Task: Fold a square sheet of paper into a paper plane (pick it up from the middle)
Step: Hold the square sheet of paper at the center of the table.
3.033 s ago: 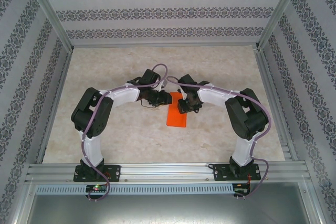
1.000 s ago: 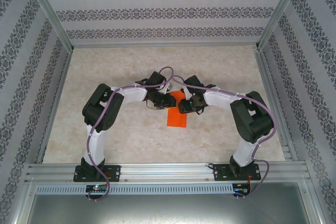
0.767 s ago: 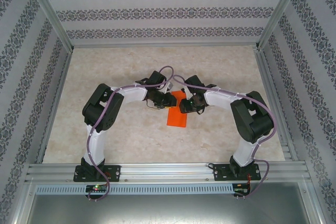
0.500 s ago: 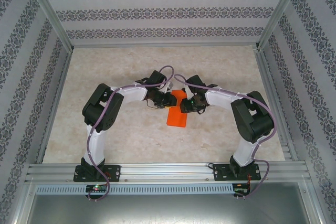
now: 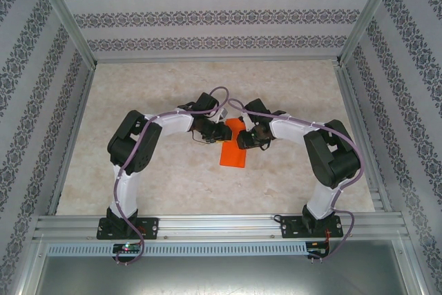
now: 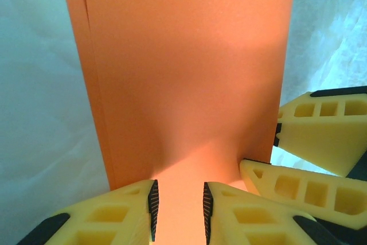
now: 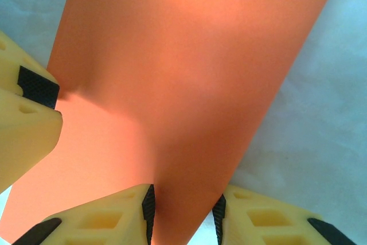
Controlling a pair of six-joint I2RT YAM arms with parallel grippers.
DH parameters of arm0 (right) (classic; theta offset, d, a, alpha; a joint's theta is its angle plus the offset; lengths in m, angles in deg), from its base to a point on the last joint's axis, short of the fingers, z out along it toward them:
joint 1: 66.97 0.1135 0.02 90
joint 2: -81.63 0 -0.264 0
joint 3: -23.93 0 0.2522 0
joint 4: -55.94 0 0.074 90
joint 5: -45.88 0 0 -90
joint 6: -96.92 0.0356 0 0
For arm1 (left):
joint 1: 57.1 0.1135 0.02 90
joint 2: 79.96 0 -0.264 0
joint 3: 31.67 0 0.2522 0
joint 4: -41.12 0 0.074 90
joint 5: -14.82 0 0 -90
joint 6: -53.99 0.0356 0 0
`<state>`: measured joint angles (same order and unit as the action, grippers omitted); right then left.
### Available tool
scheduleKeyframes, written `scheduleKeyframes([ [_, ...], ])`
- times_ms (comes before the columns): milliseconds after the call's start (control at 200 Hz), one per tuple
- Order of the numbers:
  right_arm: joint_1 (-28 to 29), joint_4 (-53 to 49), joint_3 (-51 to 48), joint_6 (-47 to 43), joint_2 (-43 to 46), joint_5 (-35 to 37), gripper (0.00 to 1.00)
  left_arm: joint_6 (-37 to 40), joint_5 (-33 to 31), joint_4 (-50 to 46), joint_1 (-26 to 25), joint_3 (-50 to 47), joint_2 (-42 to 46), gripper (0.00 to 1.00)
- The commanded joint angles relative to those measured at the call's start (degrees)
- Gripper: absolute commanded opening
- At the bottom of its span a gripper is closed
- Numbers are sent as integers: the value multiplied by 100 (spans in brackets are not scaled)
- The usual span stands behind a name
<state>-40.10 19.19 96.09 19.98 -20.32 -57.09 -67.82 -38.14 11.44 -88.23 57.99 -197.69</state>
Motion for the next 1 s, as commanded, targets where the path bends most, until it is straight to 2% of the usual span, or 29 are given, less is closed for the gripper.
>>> scheduleKeyframes([
  [0, 46, -330, 76, -163, -158, 187, 35, 167, -76, -209, -59, 171, 263, 30],
  [330, 78, -380, 113, -210, -182, 251, 35, 183, -126, -288, -52, 171, 427, 31],
  [994, 151, -532, 331, -304, -365, 300, 36, 277, -695, -607, 96, -82, 827, 31],
])
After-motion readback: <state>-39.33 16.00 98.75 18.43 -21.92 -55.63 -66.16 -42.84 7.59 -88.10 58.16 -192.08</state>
